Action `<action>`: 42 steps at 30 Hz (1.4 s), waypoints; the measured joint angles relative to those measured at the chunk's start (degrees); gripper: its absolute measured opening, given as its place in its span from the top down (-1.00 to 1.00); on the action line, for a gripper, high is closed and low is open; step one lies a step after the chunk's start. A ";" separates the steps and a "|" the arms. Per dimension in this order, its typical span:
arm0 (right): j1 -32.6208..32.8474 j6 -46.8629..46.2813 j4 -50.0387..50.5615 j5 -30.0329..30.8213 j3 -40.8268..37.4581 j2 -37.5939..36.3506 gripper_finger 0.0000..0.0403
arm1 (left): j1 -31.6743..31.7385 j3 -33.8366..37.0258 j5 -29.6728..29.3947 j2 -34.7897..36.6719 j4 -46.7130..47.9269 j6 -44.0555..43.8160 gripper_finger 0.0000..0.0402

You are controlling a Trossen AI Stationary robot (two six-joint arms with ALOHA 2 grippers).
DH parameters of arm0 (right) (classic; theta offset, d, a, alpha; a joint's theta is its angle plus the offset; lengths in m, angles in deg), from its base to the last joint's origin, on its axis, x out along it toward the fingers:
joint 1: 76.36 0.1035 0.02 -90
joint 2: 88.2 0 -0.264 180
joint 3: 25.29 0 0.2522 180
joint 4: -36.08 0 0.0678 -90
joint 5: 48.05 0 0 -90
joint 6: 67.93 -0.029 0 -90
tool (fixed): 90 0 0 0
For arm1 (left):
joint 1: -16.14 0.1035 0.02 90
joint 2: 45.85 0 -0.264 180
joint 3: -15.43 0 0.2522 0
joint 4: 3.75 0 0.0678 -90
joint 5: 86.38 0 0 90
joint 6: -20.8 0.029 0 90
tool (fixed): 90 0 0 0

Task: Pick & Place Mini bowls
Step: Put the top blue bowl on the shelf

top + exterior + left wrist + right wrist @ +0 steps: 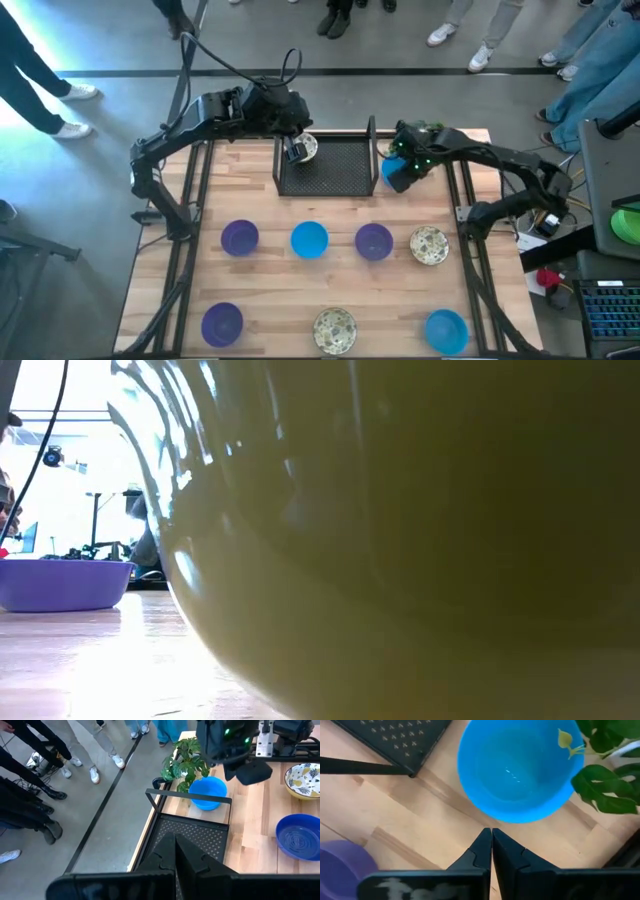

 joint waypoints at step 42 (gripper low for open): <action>0.00 41.49 -15.54 -3.79 -8.64 2.60 0.32 | 0.00 0.00 0.01 0.01 0.04 -1.18 1.00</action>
